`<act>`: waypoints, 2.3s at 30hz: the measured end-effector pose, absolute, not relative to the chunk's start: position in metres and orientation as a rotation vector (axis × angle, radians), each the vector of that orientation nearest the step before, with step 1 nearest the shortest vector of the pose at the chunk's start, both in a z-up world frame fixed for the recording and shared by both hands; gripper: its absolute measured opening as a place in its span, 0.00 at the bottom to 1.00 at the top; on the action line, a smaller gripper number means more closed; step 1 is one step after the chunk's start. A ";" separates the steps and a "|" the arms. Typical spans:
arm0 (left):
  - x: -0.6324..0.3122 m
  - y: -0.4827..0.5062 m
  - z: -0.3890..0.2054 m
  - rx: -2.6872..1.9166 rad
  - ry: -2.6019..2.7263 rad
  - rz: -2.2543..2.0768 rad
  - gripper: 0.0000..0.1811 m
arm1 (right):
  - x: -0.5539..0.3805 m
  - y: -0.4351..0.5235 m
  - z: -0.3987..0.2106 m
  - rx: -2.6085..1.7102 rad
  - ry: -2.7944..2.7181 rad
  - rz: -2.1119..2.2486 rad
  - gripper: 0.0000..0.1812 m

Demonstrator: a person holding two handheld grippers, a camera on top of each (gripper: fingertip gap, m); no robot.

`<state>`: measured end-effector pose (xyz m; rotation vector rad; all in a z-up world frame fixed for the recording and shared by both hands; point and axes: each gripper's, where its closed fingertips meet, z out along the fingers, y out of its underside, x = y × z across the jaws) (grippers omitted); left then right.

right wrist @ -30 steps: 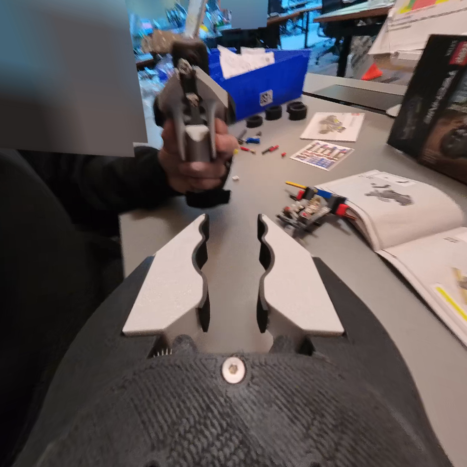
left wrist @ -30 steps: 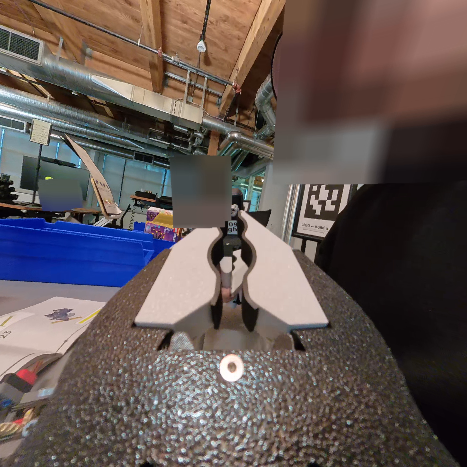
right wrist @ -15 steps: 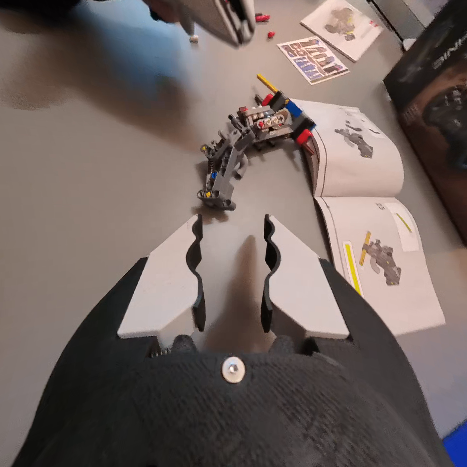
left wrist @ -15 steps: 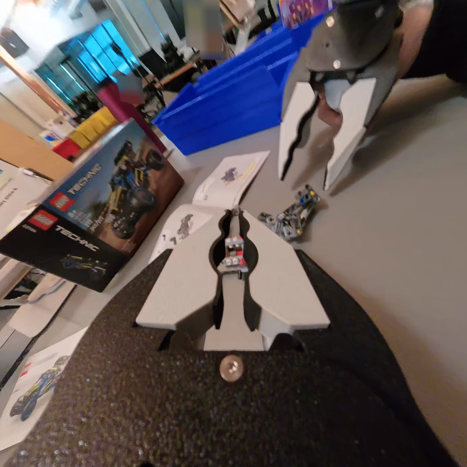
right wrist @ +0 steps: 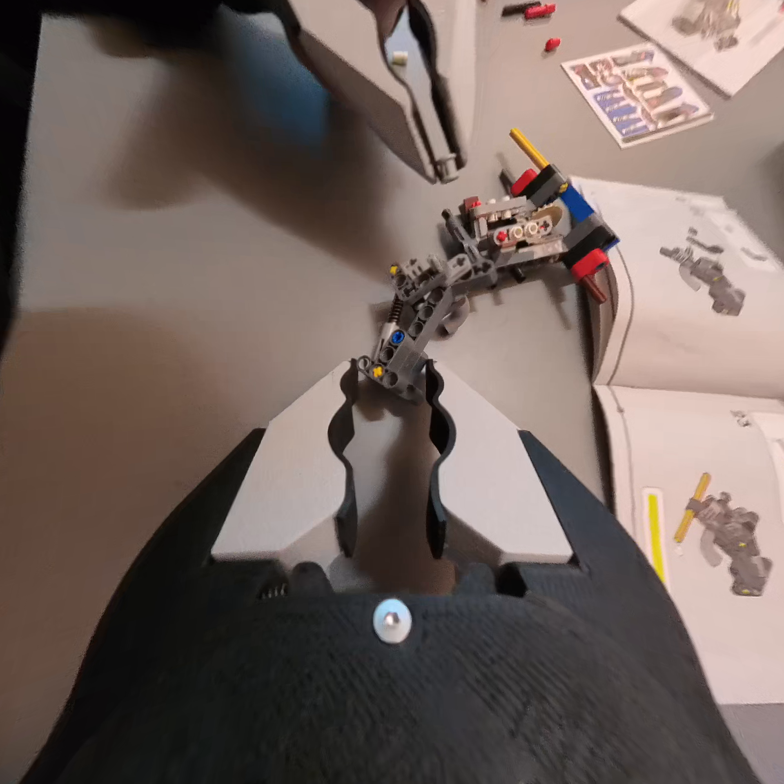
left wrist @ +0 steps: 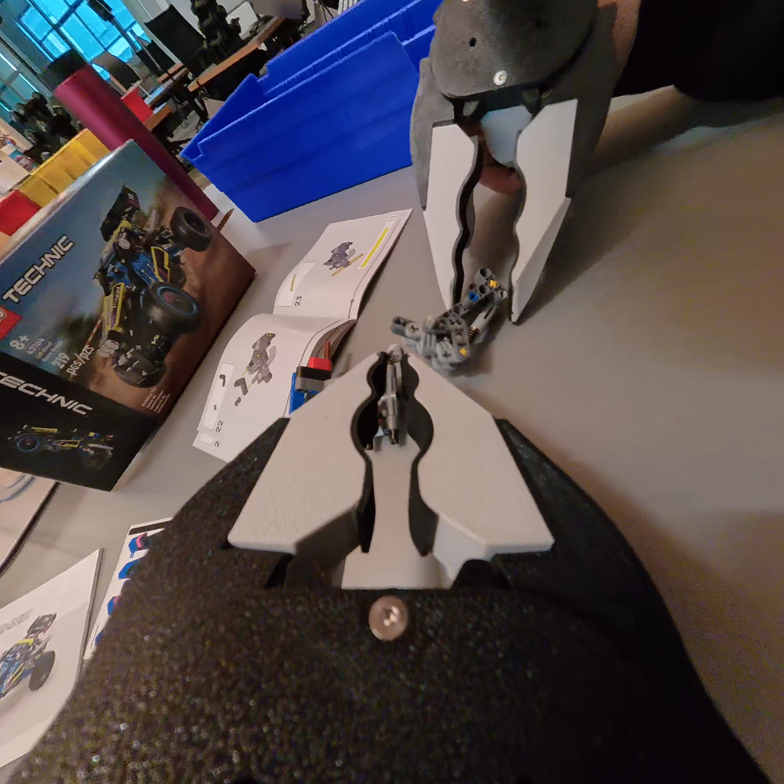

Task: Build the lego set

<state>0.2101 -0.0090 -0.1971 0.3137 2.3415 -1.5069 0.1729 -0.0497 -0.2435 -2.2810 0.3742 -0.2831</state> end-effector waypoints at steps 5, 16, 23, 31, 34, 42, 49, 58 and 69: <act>0.207 -0.008 -0.201 0.311 2.399 -1.535 0.02 | 0.157 -0.041 -0.236 -2.182 0.655 0.079 0.17; 0.204 -0.007 -0.195 0.307 2.396 -1.556 0.02 | 0.154 -0.037 -0.218 -2.091 0.783 0.170 0.16; 0.205 -0.006 -0.200 0.286 2.436 -1.540 0.02 | 0.159 -0.040 -0.222 -2.096 0.763 0.089 0.21; 0.205 -0.007 -0.191 0.220 2.426 -1.639 0.02 | 0.170 -0.052 -0.203 -2.021 0.771 -0.064 0.25; 0.197 -0.011 -0.166 0.153 2.368 -1.889 0.02 | 0.173 -0.048 -0.175 -1.889 0.764 -0.091 0.21; 0.178 -0.014 -0.138 0.357 2.104 -2.041 0.02 | 0.169 -0.032 -0.147 -1.604 0.825 0.050 0.19; 0.139 -0.028 -0.153 0.700 2.016 -1.851 0.02 | 0.149 -0.024 -0.155 -1.615 0.795 -0.040 0.16; 0.129 -0.030 -0.153 0.778 1.923 -1.791 0.02 | 0.132 -0.015 -0.151 -1.556 0.766 -0.057 0.06; 0.149 -0.028 -0.177 0.764 2.037 -1.561 0.03 | 0.153 -0.029 -0.174 -1.843 0.828 -0.462 0.03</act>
